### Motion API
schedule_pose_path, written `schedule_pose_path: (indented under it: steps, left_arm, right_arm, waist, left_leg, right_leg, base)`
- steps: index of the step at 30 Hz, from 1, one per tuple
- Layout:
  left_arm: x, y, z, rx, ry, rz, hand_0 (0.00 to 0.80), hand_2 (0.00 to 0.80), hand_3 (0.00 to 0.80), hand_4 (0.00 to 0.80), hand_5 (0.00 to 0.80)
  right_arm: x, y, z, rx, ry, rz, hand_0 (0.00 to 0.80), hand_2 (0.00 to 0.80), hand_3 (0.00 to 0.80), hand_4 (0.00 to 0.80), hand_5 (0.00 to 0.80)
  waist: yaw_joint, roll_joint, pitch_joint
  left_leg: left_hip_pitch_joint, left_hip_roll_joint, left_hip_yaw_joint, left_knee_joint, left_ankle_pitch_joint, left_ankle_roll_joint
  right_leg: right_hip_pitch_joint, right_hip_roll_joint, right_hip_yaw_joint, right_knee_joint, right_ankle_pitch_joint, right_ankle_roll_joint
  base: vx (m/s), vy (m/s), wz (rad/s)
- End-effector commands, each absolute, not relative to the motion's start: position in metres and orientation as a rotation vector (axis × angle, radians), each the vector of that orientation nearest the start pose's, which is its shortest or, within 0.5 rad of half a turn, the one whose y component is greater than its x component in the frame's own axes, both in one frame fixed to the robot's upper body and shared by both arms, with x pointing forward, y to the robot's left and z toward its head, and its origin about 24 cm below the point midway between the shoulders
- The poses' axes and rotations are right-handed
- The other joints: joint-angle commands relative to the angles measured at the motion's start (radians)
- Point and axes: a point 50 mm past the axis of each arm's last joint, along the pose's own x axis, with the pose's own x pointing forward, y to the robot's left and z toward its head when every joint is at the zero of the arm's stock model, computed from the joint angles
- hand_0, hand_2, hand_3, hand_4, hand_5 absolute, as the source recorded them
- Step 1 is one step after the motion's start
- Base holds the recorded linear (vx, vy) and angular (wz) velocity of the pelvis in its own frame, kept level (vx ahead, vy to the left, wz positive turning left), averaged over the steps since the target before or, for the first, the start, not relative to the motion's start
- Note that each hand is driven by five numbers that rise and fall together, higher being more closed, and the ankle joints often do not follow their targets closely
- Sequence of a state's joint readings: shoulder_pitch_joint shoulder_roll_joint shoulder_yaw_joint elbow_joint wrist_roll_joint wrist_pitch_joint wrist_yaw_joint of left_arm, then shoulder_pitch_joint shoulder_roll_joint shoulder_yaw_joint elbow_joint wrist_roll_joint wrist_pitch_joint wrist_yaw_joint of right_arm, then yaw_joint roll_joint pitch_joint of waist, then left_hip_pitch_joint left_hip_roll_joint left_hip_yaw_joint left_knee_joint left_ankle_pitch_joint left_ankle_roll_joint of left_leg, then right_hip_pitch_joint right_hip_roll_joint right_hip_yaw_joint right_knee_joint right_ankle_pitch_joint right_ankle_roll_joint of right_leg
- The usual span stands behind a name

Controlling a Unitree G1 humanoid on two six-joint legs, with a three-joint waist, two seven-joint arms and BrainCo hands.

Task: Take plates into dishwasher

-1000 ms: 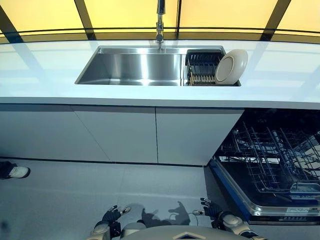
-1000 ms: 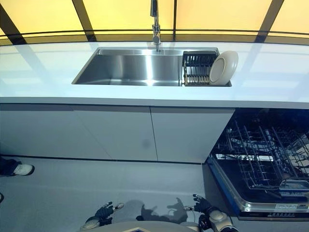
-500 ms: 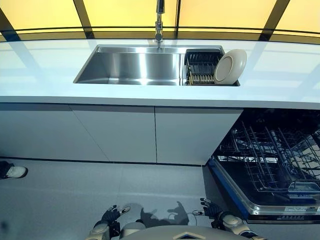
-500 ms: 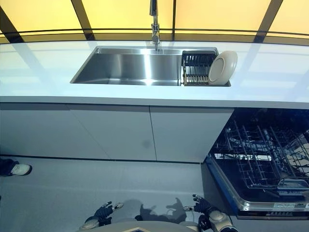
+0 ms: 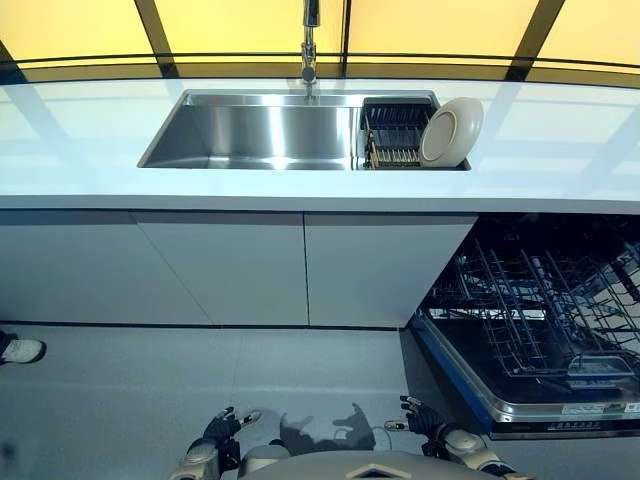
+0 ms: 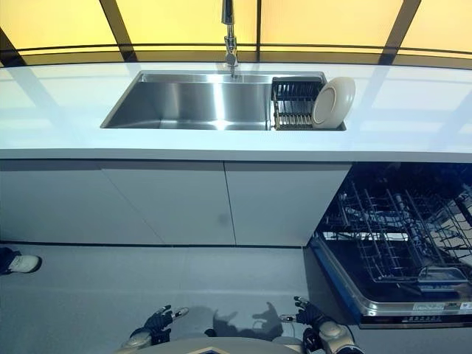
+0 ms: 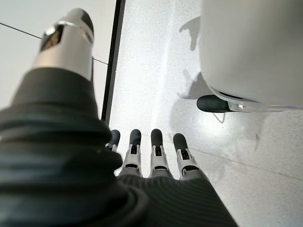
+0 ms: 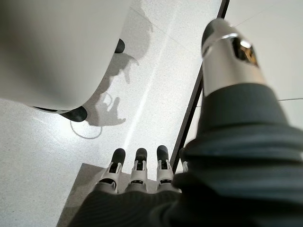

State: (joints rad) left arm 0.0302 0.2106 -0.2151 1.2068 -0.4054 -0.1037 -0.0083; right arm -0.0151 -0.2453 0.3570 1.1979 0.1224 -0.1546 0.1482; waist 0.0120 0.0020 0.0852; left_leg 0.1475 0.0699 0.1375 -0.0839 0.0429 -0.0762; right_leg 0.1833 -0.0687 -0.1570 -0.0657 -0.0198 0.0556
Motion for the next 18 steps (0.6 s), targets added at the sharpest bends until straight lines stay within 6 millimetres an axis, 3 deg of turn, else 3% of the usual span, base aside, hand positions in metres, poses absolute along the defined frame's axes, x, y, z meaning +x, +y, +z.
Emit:
schedule_pose_path:
  steps: [1,5,6,8,9,10,12,15,18]
  left_arm:
    - [0.111,0.207,-0.160,-0.019,1.091,0.139,0.000,0.000,0.000,0.000,0.000]
    - [0.110,0.211,-0.160,-0.006,1.100,0.142,0.000,0.000,0.000,0.000,0.000]
    - [0.108,0.215,-0.160,-0.002,1.099,0.150,0.000,0.000,0.000,0.000,0.000]
    - [0.104,0.218,-0.160,-0.003,1.100,0.161,0.000,0.000,0.000,0.000,0.000]
    - [0.101,0.220,-0.160,-0.007,1.099,0.174,0.000,0.000,0.000,0.000,0.000]
    - [0.100,0.220,-0.160,-0.008,1.099,0.176,0.000,0.000,0.000,0.000,0.000]
    - [0.097,0.223,-0.160,-0.019,1.097,0.196,0.000,0.000,0.000,0.000,0.000]
    - [0.092,0.225,-0.160,-0.035,1.100,0.224,0.000,0.000,0.000,0.000,0.000]
    - [0.092,0.227,-0.161,-0.039,1.102,0.240,0.000,0.000,0.000,0.000,0.000]
  right_arm:
    - [0.149,-0.187,-0.144,-0.178,0.905,0.319,0.000,0.000,0.000,0.000,0.000]
    - [0.174,-0.181,-0.124,-0.117,0.712,0.372,0.000,0.000,0.000,0.000,0.000]
    - [0.195,-0.177,-0.105,-0.095,0.588,0.389,0.000,0.000,0.000,0.000,0.000]
    - [0.213,-0.170,-0.083,-0.070,0.478,0.404,0.000,0.000,0.000,0.000,0.000]
    - [0.224,-0.165,-0.063,-0.060,0.368,0.415,0.000,0.000,0.000,0.000,0.000]
    - [0.225,-0.165,-0.061,-0.056,0.355,0.415,0.000,0.000,0.000,0.000,0.000]
    - [0.236,-0.162,-0.029,-0.008,0.203,0.439,0.000,0.000,0.000,0.000,0.000]
    - [0.254,-0.173,0.027,0.059,-0.060,0.435,0.000,0.000,0.000,0.000,0.000]
    - [0.268,-0.189,0.066,0.139,-0.220,0.380,0.000,0.000,0.000,0.000,0.000]
  waist:
    - [-0.009,-0.035,0.029]
    - [-0.008,-0.044,0.031]
    - [-0.011,-0.049,0.030]
    - [-0.018,-0.053,0.027]
    - [-0.027,-0.056,0.023]
    - [-0.028,-0.056,0.023]
    - [-0.043,-0.058,0.017]
    - [-0.061,-0.055,0.009]
    - [-0.063,-0.054,0.008]
  left_leg:
    - [0.027,-0.085,0.043,0.055,-0.112,0.099]
    - [0.029,-0.081,0.046,0.056,-0.112,0.094]
    - [0.029,-0.079,0.048,0.052,-0.110,0.093]
    - [0.029,-0.077,0.052,0.050,-0.110,0.093]
    - [0.029,-0.076,0.055,0.046,-0.109,0.093]
    - [0.029,-0.075,0.055,0.046,-0.109,0.093]
    - [0.029,-0.075,0.061,0.039,-0.108,0.093]
    - [0.031,-0.072,0.073,0.033,-0.112,0.094]
    - [0.028,-0.066,0.083,0.037,-0.115,0.095]
  right_leg:
    - [-0.067,-0.012,0.052,0.013,0.072,0.025]
    - [-0.062,-0.012,0.048,0.011,0.075,0.029]
    - [-0.064,-0.010,0.050,0.007,0.078,0.028]
    - [-0.065,-0.008,0.053,0.006,0.077,0.028]
    - [-0.069,-0.006,0.057,0.005,0.077,0.028]
    - [-0.069,-0.006,0.057,0.005,0.077,0.028]
    - [-0.076,-0.004,0.064,0.004,0.077,0.030]
    - [-0.089,-0.001,0.074,0.010,0.073,0.034]
    - [-0.096,-0.003,0.078,0.020,0.068,0.037]
  base:
    - [0.000,0.000,0.00]
    - [-0.009,-0.012,0.00]
    - [-0.036,-0.051,-0.01]
    - [-0.025,-0.036,-0.04]
    - [-0.017,-0.018,-0.06]
    - [-0.020,-0.013,-0.06]
    - [-0.018,-0.006,-0.07]
    - [-0.015,-0.008,-0.14]
    - [-0.006,-0.035,-0.06]
